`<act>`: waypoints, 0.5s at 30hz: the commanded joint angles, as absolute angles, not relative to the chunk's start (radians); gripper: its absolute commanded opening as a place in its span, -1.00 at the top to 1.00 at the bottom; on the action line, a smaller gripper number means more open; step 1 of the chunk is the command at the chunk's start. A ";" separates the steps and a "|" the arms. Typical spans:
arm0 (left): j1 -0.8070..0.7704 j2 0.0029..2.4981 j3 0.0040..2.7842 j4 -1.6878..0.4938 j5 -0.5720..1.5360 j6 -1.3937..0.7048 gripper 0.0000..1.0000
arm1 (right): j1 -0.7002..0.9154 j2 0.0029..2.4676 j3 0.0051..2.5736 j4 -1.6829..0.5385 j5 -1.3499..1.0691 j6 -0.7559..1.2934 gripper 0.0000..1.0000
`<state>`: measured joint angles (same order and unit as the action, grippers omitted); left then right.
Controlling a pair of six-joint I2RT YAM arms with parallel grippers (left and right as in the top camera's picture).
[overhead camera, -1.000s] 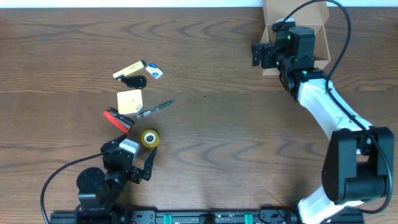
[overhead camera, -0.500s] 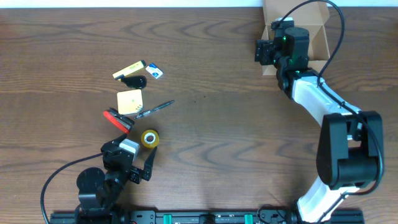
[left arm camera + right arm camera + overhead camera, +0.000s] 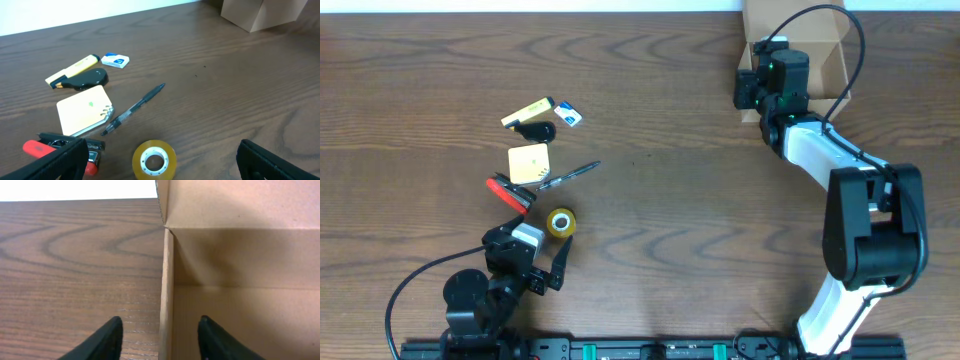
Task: Pack container
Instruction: 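Reach the right gripper to the cardboard box's far edge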
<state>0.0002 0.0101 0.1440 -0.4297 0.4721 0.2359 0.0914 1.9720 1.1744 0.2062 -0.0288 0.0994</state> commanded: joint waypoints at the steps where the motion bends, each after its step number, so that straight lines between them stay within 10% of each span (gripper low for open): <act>1: 0.006 0.004 0.125 -0.433 0.488 0.239 -0.90 | 0.086 1.983 1.188 0.205 -0.026 0.112 0.36; 15: 0.006 0.004 0.125 -0.433 0.488 0.239 -0.90 | 0.086 1.983 1.188 0.190 -0.026 0.111 0.98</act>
